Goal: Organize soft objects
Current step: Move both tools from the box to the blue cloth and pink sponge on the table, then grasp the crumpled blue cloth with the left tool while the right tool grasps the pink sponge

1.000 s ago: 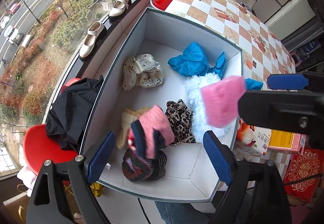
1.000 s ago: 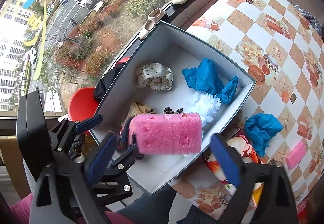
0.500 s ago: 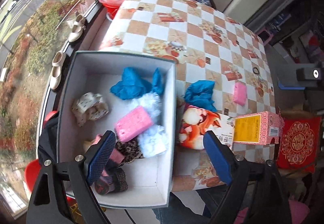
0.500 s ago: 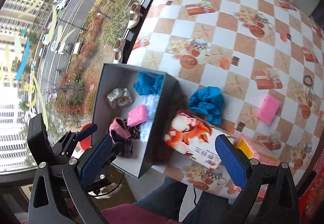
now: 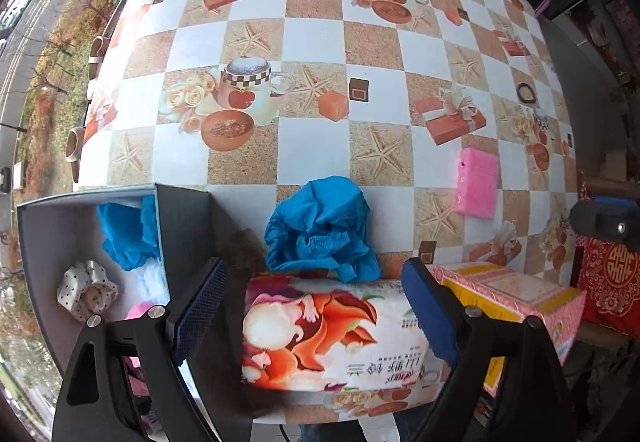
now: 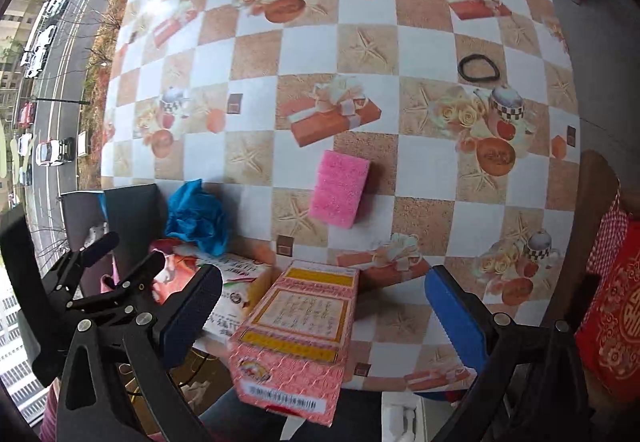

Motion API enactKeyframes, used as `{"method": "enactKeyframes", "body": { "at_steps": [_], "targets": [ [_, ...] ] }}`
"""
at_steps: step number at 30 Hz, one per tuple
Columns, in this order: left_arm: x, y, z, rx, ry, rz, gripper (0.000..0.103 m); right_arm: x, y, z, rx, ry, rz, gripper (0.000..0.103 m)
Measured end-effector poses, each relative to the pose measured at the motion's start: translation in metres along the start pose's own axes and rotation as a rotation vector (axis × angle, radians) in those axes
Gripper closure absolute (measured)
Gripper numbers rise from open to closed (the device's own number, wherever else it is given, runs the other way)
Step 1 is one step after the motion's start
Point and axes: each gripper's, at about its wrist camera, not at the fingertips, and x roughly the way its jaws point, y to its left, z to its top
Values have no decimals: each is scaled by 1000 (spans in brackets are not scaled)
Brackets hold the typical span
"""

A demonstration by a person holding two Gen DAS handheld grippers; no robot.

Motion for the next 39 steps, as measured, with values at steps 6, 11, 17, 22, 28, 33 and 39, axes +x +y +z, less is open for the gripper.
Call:
{"method": "enactKeyframes", "body": {
  "at_steps": [6,11,17,22,28,33,39],
  "targets": [
    [47,-8,25,-24,87,95,12,73,-9,43,-14,122,14,1],
    [79,-5,32,-76,172,117,12,115,-7,66,-48,194,-5,1],
    [99,-6,31,-101,209,93,12,127,-22,60,-80,148,-143,1],
    [107,-11,35,-91,190,78,12,116,-70,49,59,85,-95,1],
    [112,-12,35,-89,187,66,0,112,-60,49,43,24,-65,1],
    [115,-13,35,-97,200,52,0,124,-30,43,-122,25,-217,1],
    [120,-16,48,-100,216,51,0,123,-41,38,-104,39,-204,0]
  ]
}}
